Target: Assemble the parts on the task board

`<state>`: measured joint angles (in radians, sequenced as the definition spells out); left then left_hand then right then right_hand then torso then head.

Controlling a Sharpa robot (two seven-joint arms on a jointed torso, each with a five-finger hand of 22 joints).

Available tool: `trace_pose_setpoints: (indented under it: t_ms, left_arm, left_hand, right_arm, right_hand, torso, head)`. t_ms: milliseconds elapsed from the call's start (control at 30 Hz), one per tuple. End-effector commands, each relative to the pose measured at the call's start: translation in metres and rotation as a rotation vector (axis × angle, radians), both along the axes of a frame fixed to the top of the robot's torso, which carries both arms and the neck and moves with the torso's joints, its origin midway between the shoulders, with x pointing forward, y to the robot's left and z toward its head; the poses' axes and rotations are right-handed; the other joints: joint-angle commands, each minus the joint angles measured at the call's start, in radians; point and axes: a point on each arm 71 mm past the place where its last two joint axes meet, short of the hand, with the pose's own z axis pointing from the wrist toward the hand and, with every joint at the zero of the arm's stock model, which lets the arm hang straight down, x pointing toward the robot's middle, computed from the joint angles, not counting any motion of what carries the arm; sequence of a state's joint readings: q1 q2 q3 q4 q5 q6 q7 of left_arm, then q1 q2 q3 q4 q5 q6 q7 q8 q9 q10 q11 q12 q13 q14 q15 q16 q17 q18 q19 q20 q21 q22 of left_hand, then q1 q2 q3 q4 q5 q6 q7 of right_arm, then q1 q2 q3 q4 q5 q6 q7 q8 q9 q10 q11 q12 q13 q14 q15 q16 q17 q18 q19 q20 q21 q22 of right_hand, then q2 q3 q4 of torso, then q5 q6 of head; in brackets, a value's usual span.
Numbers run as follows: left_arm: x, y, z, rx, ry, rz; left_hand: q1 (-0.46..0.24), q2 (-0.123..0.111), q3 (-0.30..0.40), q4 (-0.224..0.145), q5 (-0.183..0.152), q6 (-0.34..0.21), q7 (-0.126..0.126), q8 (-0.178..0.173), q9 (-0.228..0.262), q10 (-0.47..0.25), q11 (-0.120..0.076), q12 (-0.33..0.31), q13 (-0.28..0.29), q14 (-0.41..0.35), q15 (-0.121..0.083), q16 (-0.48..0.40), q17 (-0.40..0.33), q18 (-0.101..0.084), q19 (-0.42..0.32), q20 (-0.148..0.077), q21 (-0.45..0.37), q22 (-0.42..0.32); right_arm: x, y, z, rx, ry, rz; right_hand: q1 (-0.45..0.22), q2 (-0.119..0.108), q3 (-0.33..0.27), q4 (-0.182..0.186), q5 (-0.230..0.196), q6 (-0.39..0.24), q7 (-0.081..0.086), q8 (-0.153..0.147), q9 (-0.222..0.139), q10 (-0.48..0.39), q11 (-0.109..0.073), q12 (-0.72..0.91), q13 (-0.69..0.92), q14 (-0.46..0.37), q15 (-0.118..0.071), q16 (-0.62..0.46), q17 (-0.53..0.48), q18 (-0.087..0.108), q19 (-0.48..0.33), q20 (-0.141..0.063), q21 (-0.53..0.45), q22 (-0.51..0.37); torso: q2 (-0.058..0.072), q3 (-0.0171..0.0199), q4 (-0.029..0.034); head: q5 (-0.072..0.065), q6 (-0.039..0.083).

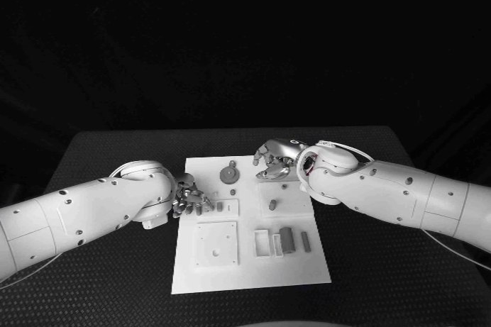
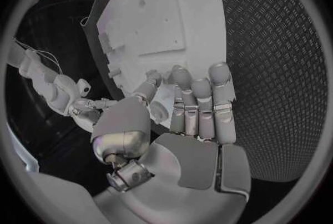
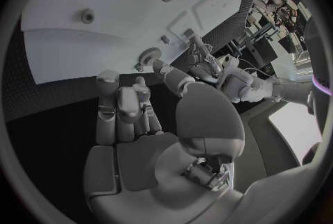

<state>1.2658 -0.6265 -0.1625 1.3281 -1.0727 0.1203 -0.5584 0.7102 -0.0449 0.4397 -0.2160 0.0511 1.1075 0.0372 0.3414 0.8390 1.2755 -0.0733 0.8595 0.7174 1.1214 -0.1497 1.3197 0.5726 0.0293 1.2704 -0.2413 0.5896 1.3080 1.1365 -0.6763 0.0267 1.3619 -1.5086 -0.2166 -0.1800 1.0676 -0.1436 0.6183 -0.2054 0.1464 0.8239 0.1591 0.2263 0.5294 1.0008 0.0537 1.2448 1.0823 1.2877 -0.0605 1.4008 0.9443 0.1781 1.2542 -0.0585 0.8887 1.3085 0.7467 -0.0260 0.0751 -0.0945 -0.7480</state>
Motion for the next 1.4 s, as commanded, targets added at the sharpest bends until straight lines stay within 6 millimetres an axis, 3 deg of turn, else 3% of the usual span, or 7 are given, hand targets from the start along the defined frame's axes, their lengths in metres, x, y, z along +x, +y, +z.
trace_pose_setpoints:
  t_ms: [33, 533, 667, 833, 967, 1133, 1400]
  left_arm:
    - [0.0, 0.0, -0.001, -0.011, -0.006, 0.006]
    - [0.012, 0.009, 0.028, -0.189, -0.058, 0.133]
    - [0.018, 0.009, 0.042, -0.285, -0.126, 0.171]
    - [0.022, 0.001, 0.049, -0.392, -0.217, 0.136]
    - [0.022, -0.013, 0.057, -0.45, -0.326, -0.019]
    - [0.015, -0.03, 0.061, -0.389, -0.468, -0.279]
    - [0.006, -0.044, 0.053, -0.291, -0.625, -0.467]
  left_hand:
    - [-0.007, 0.002, -0.005, -0.001, -0.003, 0.0, -0.004, -0.002, 0.002, -0.006, -0.002, -0.002, 0.0, -0.001, -0.008, 0.0, -0.001, 0.021, 0.0, -0.007, -0.005, 0.013]
    - [-0.069, -0.017, -0.066, -0.009, -0.003, -0.015, 0.0, -0.017, 0.007, -0.026, 0.001, -0.011, -0.002, -0.017, -0.014, -0.01, -0.006, 0.027, -0.014, -0.012, -0.021, 0.007]
    - [-0.064, -0.007, -0.074, -0.047, -0.001, -0.089, 0.034, -0.061, -0.003, -0.096, 0.034, -0.059, -0.025, -0.078, 0.013, -0.062, -0.031, 0.017, -0.075, 0.006, -0.073, -0.017]
    - [0.107, 0.008, -0.037, -0.072, 0.004, -0.18, 0.095, -0.107, -0.042, -0.221, 0.099, -0.177, -0.1, -0.193, 0.096, -0.184, -0.098, 0.006, -0.195, 0.084, -0.186, -0.082]
    - [0.278, -0.033, 0.068, -0.066, -0.003, -0.204, 0.12, -0.115, -0.093, -0.29, 0.15, -0.293, -0.192, -0.256, 0.176, -0.297, -0.162, 0.021, -0.257, 0.162, -0.28, -0.152]
    - [0.407, -0.056, 0.132, -0.07, -0.001, -0.209, 0.105, -0.13, -0.131, -0.295, 0.175, -0.445, -0.304, -0.246, 0.188, -0.314, -0.167, 0.038, -0.247, 0.181, -0.295, -0.165]
    - [0.448, -0.08, 0.113, -0.071, 0.0, -0.202, 0.093, -0.14, -0.165, -0.273, 0.188, -0.591, -0.395, -0.171, 0.16, -0.273, -0.137, 0.051, -0.167, 0.155, -0.254, -0.139]
  right_arm:
    - [0.0, 0.001, -0.001, -0.006, 0.004, 0.007]
    - [0.0, 0.0, -0.001, -0.005, 0.002, 0.002]
    - [0.001, -0.001, -0.001, -0.003, -0.003, -0.001]
    - [0.001, -0.003, 0.0, 0.001, -0.011, -0.007]
    - [0.002, -0.003, 0.0, 0.005, -0.017, -0.011]
    - [0.002, -0.004, 0.0, 0.008, -0.021, -0.013]
    - [0.002, -0.004, 0.001, 0.018, -0.025, -0.017]
  right_hand:
    - [-0.008, -0.001, 0.001, 0.006, 0.003, 0.002, 0.007, -0.005, -0.001, -0.004, -0.001, 0.003, -0.001, -0.001, 0.003, -0.004, -0.002, 0.084, 0.0, -0.006, -0.007, 0.018]
    - [-0.008, -0.001, 0.001, 0.007, 0.003, 0.002, 0.008, -0.006, -0.001, -0.005, -0.001, 0.003, -0.001, -0.001, 0.003, -0.005, -0.002, 0.084, -0.001, -0.006, -0.007, 0.018]
    - [-0.008, 0.0, 0.002, 0.007, 0.003, 0.002, 0.008, -0.006, -0.001, -0.005, 0.0, 0.003, -0.001, -0.001, 0.004, -0.005, -0.002, 0.084, -0.001, -0.006, -0.007, 0.018]
    - [-0.008, 0.0, 0.002, 0.007, 0.003, 0.002, 0.008, -0.006, -0.001, -0.005, 0.0, 0.003, -0.001, -0.001, 0.004, -0.005, -0.002, 0.084, -0.001, -0.006, -0.007, 0.018]
    - [-0.007, 0.0, 0.002, 0.007, 0.003, 0.002, 0.008, -0.006, -0.001, -0.005, 0.0, 0.003, -0.001, -0.001, 0.004, -0.005, -0.002, 0.084, 0.0, -0.006, -0.007, 0.018]
    - [-0.008, 0.0, 0.002, 0.007, 0.003, 0.002, 0.008, -0.006, -0.001, -0.005, 0.0, 0.003, -0.002, -0.001, 0.004, -0.005, -0.002, 0.084, 0.0, -0.006, -0.007, 0.018]
    - [-0.008, 0.001, 0.002, 0.008, 0.003, 0.001, 0.008, -0.006, -0.001, -0.005, 0.0, 0.003, -0.002, -0.001, 0.004, -0.005, -0.002, 0.084, 0.0, -0.006, -0.007, 0.018]
  torso:
    - [0.0, 0.0002, 0.0]
    - [-0.001, 0.0009, 0.0004]
    - [0.0, 0.0014, -0.0002]
    - [0.0, 0.0007, -0.0001]
    - [0.001, 0.0005, -0.0001]
    - [0.0, 0.0001, -0.0004]
    - [0.0, 0.0013, 0.0002]
  head:
    - [0.0, 0.001]
    - [0.0, 0.008]
    - [0.0, 0.01]
    - [-0.001, 0.013]
    - [-0.003, 0.015]
    - [-0.002, 0.019]
    - [-0.002, 0.026]
